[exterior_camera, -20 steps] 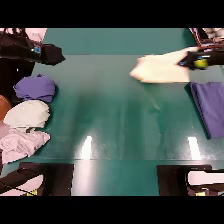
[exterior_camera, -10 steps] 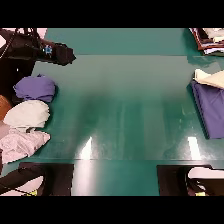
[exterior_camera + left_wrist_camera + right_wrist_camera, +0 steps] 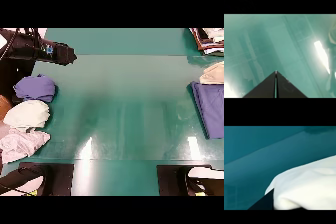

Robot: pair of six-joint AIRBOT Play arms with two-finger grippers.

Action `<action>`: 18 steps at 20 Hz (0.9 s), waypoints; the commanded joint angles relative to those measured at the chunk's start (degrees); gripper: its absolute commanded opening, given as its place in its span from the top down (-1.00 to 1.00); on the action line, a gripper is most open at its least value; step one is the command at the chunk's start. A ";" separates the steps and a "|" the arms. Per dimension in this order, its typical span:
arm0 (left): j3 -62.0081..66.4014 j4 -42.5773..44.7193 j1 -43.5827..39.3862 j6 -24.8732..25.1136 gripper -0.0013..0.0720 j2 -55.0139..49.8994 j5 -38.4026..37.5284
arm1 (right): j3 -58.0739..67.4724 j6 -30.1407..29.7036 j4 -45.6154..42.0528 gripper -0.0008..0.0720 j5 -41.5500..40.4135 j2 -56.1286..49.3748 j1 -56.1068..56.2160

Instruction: Fold the shirts.

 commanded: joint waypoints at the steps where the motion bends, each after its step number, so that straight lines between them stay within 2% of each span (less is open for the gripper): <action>1: 0.00 0.02 0.00 0.15 0.90 -0.02 0.00 | -2.60 -0.11 -3.10 0.93 3.89 3.98 -2.29; 5: 0.00 0.04 0.00 0.61 0.90 -0.02 -0.07 | -14.51 -0.13 -10.19 0.93 7.06 9.88 -5.44; 8: 0.00 0.04 0.00 0.61 0.90 -0.02 -0.04 | -23.98 -0.11 -18.73 0.91 8.57 14.84 -8.57; 9: 0.00 0.04 0.00 0.61 0.90 -0.02 -0.04 | -26.97 -0.09 -21.27 0.54 8.83 16.44 -9.94; 10: 0.00 0.04 0.00 0.61 0.90 -0.02 -0.07 | -29.53 -0.07 -22.93 -0.12 8.94 17.79 -11.45; 11: 0.00 0.04 0.00 0.61 0.90 -0.02 -0.04 | -31.85 -0.07 -24.41 -0.57 8.90 19.08 -13.20; 12: 0.00 0.04 0.00 0.61 0.90 -0.02 -0.07 | -33.53 -0.07 -25.40 -0.69 8.96 20.15 -14.97; 15: 0.00 0.02 0.00 0.61 0.90 -0.02 -0.04 | -35.78 1.86 -23.85 -0.68 8.11 22.60 -19.19; 18: 0.00 0.04 0.00 0.61 0.90 -0.02 0.35 | -34.29 2.58 -12.07 -0.68 7.32 23.12 -16.35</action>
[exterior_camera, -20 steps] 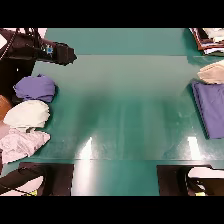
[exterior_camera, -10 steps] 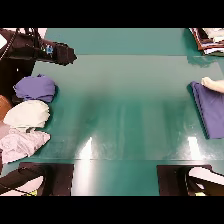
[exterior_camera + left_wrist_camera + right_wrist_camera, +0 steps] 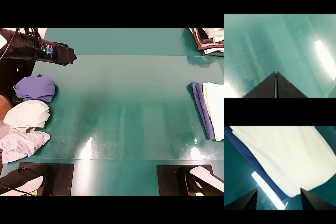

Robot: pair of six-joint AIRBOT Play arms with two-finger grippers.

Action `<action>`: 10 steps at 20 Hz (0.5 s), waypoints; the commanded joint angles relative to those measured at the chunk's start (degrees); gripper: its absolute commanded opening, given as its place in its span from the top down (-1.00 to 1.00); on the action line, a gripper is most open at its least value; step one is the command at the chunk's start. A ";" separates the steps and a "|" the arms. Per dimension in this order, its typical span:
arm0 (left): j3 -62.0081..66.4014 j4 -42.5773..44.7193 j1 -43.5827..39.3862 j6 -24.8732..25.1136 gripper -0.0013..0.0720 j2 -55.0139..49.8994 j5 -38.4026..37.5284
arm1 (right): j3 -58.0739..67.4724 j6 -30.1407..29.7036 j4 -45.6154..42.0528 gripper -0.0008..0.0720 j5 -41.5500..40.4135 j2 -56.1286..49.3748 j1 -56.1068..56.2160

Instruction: Fold the shirts.

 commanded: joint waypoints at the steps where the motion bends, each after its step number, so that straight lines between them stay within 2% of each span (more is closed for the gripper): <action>1: 0.00 0.07 0.00 -0.02 0.90 -0.02 0.92 | 0.02 0.98 12.17 -0.66 -0.61 1.25 3.67; 3: 0.00 0.00 0.00 -0.07 0.90 -0.02 0.48 | 0.37 0.98 18.21 -0.66 -0.83 1.25 11.78; 7: 0.02 -0.13 0.00 -0.09 0.90 -0.02 1.31 | 0.37 0.94 18.60 -0.64 -2.47 1.22 31.43; 8: 0.02 -0.13 0.00 -0.09 0.90 -0.02 1.81 | 0.37 0.90 18.58 -0.39 -3.17 1.22 35.67; 9: 0.02 -0.13 0.00 -0.09 0.90 -0.02 2.32 | 0.37 0.87 18.58 0.11 -4.11 1.22 39.74; 10: 0.02 -0.13 0.00 -0.09 0.90 -0.02 2.91 | 0.37 0.81 18.53 0.72 -4.92 1.22 43.04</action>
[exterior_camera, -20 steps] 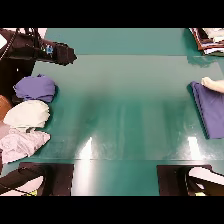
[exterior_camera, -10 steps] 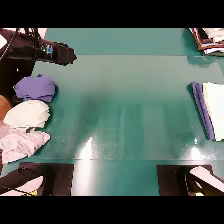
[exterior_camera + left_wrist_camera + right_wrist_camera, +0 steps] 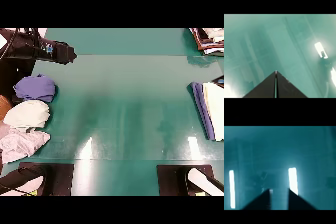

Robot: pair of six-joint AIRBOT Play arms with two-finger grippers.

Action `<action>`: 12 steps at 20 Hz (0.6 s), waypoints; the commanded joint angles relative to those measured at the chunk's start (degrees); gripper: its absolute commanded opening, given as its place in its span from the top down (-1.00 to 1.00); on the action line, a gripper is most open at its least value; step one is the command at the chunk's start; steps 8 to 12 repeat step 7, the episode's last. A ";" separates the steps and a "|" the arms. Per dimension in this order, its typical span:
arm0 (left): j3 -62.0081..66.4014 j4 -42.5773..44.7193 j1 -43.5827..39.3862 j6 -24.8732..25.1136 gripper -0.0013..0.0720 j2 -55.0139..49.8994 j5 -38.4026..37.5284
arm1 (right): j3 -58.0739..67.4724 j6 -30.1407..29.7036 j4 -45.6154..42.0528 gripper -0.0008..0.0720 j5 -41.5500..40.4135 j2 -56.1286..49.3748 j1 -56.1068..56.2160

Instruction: Fold the shirts.

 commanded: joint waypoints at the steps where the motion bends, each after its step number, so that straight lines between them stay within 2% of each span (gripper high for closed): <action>1: 0.02 -0.09 0.00 -0.07 0.90 -0.02 2.03 | 0.07 -0.35 1.36 0.92 -3.04 0.04 13.53; 5: 0.02 -0.09 0.00 -0.07 0.90 -0.02 4.13 | 0.07 -0.39 1.38 0.92 -6.21 0.04 19.45; 12: 0.02 -0.09 0.00 -0.07 0.90 -0.02 4.90 | 0.07 -0.37 1.38 0.92 -6.19 0.04 19.87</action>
